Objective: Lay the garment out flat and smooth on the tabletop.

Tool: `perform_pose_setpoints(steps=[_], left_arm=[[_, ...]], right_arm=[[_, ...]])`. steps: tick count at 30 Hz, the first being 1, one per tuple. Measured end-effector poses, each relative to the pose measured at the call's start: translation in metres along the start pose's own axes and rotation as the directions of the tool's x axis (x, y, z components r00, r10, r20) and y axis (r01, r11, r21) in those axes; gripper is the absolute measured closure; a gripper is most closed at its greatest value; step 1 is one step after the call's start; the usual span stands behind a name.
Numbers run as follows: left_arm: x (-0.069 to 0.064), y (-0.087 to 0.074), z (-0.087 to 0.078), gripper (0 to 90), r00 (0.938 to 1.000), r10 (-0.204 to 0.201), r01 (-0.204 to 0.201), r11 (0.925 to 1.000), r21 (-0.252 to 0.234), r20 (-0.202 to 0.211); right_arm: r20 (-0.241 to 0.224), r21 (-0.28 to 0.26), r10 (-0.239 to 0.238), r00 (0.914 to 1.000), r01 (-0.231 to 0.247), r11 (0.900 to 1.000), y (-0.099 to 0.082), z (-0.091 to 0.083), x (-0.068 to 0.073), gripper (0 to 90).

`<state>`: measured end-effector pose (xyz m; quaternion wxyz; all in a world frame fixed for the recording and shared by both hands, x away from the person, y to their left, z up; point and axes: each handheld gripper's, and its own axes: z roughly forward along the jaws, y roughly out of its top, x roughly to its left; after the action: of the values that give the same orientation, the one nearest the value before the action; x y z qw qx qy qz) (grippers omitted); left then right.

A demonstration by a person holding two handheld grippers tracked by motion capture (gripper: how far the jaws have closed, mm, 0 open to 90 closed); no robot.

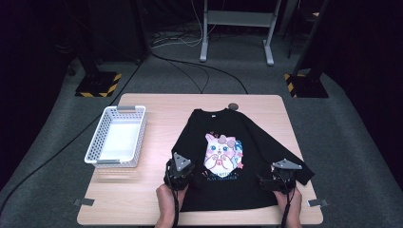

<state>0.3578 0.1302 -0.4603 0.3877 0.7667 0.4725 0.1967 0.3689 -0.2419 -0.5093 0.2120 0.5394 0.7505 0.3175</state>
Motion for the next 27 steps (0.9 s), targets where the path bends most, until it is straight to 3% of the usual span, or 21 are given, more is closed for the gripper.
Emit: perform_pose_setpoints(steps=[15, 21, 27], left_arm=[[0.048, -0.013, -0.023, 82.7, 0.992, -0.103, 0.101, 0.9942, -0.039, -0.073], [0.067, -0.021, -0.03, 82.6, 0.9833, -0.159, 0.154, 0.9866, -0.052, -0.089], [0.09, -0.03, -0.036, 82.6, 0.9694, -0.21, 0.205, 0.9773, -0.055, -0.127]], right_arm=[[0.005, 0.0, 0.002, 1.0, -0.002, 1.0, 0.0, 0.0, 0.0, 1.5], [0.006, 0.0, 0.002, 1.0, -0.002, 1.0, 0.0, 0.0, 0.0, 1.5], [0.006, 0.001, 0.003, 1.0, -0.003, 1.0, 0.0, 0.0, 0.0, 1.5]])
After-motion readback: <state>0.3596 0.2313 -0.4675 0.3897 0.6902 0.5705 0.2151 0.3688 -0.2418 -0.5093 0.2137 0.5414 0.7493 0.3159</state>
